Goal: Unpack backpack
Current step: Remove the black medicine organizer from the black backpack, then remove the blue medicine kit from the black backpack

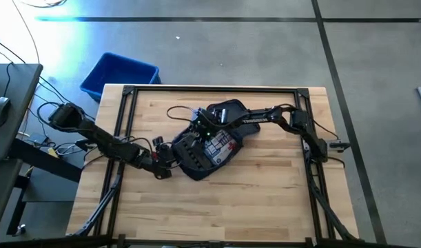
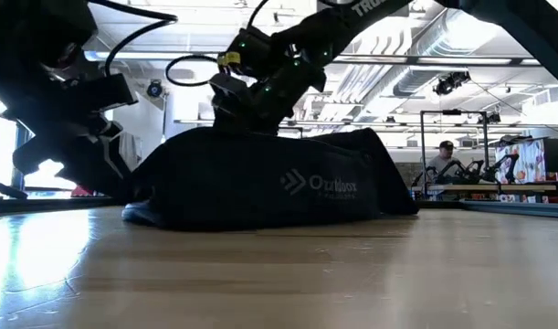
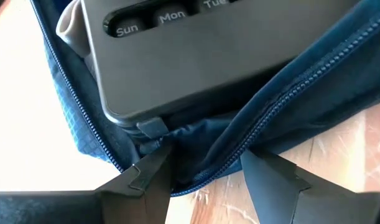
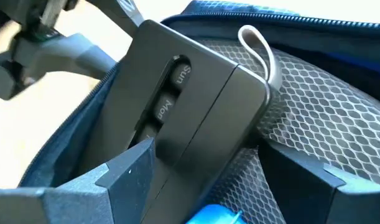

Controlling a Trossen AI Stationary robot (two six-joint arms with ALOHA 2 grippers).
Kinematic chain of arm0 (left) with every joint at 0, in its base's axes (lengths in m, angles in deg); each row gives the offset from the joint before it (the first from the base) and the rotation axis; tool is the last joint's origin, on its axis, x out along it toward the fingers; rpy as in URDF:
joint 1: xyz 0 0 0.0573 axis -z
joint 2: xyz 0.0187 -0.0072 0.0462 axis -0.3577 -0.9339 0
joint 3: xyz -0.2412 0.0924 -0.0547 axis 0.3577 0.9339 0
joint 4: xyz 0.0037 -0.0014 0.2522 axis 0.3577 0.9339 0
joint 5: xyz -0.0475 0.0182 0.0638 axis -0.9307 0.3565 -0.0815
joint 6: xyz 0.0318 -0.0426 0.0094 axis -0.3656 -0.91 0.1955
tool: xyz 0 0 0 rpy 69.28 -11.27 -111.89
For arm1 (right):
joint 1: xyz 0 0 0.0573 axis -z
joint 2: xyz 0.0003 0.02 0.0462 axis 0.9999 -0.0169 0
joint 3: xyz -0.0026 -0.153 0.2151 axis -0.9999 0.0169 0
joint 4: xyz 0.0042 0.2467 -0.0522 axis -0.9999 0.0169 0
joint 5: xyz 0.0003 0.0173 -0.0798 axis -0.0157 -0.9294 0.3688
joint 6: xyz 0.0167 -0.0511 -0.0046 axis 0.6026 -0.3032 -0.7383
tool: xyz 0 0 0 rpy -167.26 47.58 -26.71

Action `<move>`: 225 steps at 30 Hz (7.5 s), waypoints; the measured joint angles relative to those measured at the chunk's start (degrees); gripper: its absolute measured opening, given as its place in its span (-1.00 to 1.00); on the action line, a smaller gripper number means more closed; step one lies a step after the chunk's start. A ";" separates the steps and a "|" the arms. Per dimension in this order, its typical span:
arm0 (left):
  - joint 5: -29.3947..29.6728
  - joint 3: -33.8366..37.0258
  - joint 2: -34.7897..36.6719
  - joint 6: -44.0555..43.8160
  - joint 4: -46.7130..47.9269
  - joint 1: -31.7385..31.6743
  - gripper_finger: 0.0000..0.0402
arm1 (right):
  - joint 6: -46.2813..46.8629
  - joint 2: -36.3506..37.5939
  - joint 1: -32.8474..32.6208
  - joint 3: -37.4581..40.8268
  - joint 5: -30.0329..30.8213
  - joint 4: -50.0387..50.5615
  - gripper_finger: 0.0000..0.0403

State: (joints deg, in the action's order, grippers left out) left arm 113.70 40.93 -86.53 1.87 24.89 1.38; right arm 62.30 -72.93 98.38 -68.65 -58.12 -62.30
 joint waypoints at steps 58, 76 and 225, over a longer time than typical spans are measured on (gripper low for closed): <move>0.83 -2.64 0.90 -6.63 11.45 1.16 -0.82 | 9.84 -4.63 0.21 -0.24 -6.96 -8.28 0.35; 0.19 -1.70 0.81 -6.16 8.28 -0.25 -0.89 | 12.02 -4.94 -0.94 0.04 -11.82 -17.04 0.22; 3.32 -20.20 -0.34 5.56 9.53 12.46 -0.88 | 18.71 20.79 -14.42 20.63 47.43 10.09 -0.55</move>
State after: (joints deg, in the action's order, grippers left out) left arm 117.02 20.74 -86.86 7.43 34.42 13.84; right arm 81.01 -52.14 83.96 -48.02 -10.69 -52.20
